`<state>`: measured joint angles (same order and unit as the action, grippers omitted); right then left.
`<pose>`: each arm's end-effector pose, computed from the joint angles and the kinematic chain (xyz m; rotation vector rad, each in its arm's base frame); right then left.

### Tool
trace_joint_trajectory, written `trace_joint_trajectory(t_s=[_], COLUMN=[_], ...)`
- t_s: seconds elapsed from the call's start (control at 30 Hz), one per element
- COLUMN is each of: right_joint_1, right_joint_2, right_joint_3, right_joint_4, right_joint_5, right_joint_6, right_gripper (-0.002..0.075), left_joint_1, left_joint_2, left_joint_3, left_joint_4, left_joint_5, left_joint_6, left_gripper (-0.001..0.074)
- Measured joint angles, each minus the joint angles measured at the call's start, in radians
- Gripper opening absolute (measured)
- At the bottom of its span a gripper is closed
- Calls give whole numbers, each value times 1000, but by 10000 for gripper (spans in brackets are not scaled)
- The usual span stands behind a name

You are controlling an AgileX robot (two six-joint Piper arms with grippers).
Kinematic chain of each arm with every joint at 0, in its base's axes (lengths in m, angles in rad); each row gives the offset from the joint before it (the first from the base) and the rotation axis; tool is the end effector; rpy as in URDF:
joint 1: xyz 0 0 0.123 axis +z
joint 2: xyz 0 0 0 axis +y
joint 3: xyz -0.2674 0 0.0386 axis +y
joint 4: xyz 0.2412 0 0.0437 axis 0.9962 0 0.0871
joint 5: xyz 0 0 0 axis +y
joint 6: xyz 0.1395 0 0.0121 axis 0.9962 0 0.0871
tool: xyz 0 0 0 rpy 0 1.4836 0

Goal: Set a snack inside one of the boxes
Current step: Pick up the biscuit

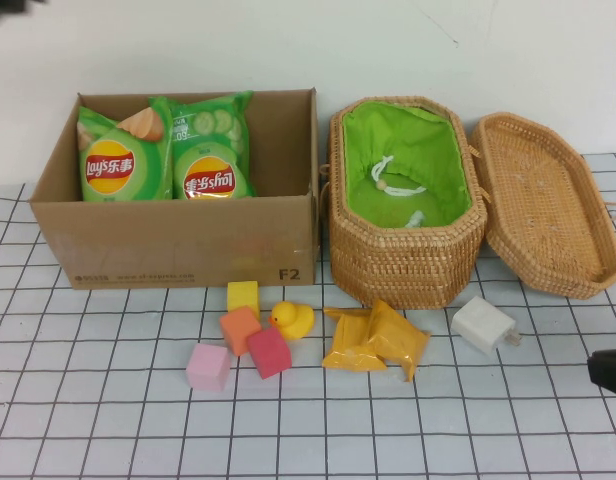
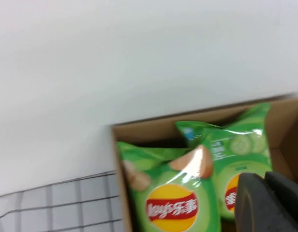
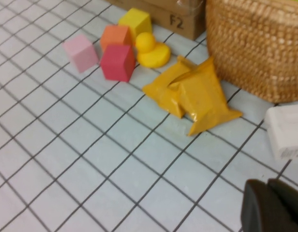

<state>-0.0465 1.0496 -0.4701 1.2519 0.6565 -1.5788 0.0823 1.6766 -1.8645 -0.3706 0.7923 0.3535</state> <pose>0.2146 0.0713 0.2026 -0.6862 2.0697 0.4568 0.4168 -0.0019 0.4100 0.1663 2.0323 -0.1615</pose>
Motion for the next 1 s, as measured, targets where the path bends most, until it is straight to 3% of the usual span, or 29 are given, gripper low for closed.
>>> trace_joint_trajectory(t_s=[0.23, 0.47, 0.8, 0.87, 1.0], right_joint_1=[0, 0, 0, 15, 138], right_joint_2=[0, 0, 15, 45, 152], right_joint_3=[0, -3, -80, -89, -117], right_joint_4=[14, -39, -178, -185, -233], right_joint_5=[-14, -14, -2, 0, -28], right_joint_6=[-32, -78, 7, 9, 11], right_gripper=[-1, -1, -1, -1, -1], left_joint_1=[0, 0, -2, -2, -2], left_joint_2=[-189, -384, -725, -782, -923], left_joint_3=[162, 446, 924, 1002, 1200], left_joint_4=[61, 52, -52, -101, -263], left_joint_5=[-11, -98, -271, -286, -355], left_joint_6=[-99, -113, -86, -48, 115], left_gripper=[8, 8, 8, 8, 1])
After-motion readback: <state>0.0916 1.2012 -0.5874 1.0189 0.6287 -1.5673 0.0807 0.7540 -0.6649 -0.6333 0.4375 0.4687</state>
